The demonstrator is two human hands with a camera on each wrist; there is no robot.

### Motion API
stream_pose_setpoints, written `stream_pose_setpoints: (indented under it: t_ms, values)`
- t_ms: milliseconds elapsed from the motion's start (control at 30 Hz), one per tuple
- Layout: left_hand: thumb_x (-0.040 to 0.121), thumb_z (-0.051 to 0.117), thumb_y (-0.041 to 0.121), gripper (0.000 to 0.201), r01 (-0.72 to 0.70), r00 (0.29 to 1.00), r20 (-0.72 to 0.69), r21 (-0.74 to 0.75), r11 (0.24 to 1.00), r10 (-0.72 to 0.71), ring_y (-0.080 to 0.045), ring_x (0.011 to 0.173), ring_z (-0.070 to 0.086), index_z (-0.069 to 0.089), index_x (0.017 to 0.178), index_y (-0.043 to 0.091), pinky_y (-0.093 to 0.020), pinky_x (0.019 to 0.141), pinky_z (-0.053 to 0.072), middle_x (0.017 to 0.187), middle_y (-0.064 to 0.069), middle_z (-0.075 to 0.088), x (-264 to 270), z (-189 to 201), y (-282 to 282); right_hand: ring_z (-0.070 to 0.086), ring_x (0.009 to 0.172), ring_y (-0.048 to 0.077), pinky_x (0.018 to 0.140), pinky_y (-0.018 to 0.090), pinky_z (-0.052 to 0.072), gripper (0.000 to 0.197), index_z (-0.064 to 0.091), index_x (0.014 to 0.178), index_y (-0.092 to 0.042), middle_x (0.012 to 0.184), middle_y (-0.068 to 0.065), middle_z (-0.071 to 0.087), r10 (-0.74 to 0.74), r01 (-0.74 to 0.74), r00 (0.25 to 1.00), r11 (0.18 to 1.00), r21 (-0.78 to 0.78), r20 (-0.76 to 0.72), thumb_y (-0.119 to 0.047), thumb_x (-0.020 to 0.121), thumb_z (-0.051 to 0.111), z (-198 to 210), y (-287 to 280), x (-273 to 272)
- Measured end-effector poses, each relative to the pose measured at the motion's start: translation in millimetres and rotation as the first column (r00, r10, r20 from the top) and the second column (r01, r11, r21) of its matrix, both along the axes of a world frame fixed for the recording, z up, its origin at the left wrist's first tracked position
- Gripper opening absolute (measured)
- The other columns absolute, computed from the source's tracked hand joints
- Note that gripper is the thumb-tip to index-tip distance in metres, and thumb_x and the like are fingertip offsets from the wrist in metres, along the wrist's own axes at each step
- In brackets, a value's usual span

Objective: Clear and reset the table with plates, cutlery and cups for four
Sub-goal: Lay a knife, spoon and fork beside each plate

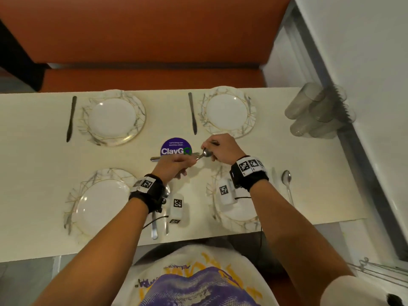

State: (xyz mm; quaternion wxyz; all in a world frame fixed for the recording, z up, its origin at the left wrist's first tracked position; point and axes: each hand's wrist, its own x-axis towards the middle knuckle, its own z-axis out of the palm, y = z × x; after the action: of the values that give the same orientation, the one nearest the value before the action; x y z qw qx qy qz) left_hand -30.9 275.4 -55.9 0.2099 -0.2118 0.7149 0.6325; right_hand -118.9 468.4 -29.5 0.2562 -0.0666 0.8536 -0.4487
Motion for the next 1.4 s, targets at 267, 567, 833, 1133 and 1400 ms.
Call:
stream_pose_setpoints:
  t_ms: [267,567,833,1133,1400]
  values:
    - [0.082,0.083,0.006,0.035,-0.266,0.964,0.036,0.231,0.936,0.265,-0.022,0.084,0.076,0.07,0.115,0.007,-0.028,0.071,0.061,0.098,-0.014,0.079,-8,27,-106,0.067,0.06,0.032,0.052,0.033,0.052,0.015,0.072,0.098,0.0,0.082,0.025,0.073,-0.253,0.298,0.946,0.925,-0.237,0.201,-0.012,0.097,0.064,-17,-78,42]
    - [0.085,0.082,0.008,0.021,-0.464,0.88,0.018,0.245,0.851,0.475,-0.027,0.075,0.073,0.072,0.101,-0.001,-0.039,0.072,0.064,0.091,-0.021,0.076,-44,7,-58,0.072,0.061,0.034,0.051,0.032,0.055,0.01,0.069,0.091,-0.012,0.077,0.019,0.074,-0.303,0.35,0.923,0.918,-0.187,0.236,-0.021,0.095,0.067,-14,-102,45]
    - [0.09,0.071,-0.004,0.021,-0.383,0.921,0.003,0.199,0.902,0.39,-0.024,0.072,0.072,0.073,0.11,0.003,-0.037,0.079,0.065,0.086,-0.019,0.075,-81,2,-30,0.07,0.057,0.021,0.05,0.026,0.056,0.01,0.068,0.088,-0.009,0.077,0.009,0.074,-0.413,0.422,0.902,0.905,-0.05,0.129,-0.018,0.092,0.07,-33,-82,3]
    - [0.085,0.08,0.005,0.008,-0.385,0.922,0.009,-0.1,0.917,0.388,-0.023,0.067,0.071,0.078,0.087,0.013,-0.042,0.078,0.065,0.084,-0.013,0.079,-179,-40,-40,0.065,0.085,0.013,0.082,0.026,0.05,0.009,0.071,0.087,-0.015,0.085,-0.005,0.071,-0.418,0.417,0.908,0.908,0.04,0.032,-0.024,0.089,0.072,-65,-38,-48]
    - [0.085,0.082,0.01,0.014,-0.319,0.939,0.032,-0.299,0.9,0.343,-0.021,0.064,0.073,0.076,0.074,0.018,-0.021,0.056,0.061,0.075,-0.007,0.077,-232,-75,-41,0.067,0.085,0.013,0.083,0.027,0.052,0.006,0.071,0.084,-0.017,0.082,-0.009,0.07,-0.373,0.372,0.927,0.928,0.035,0.043,-0.021,0.089,0.073,-83,-12,-58]
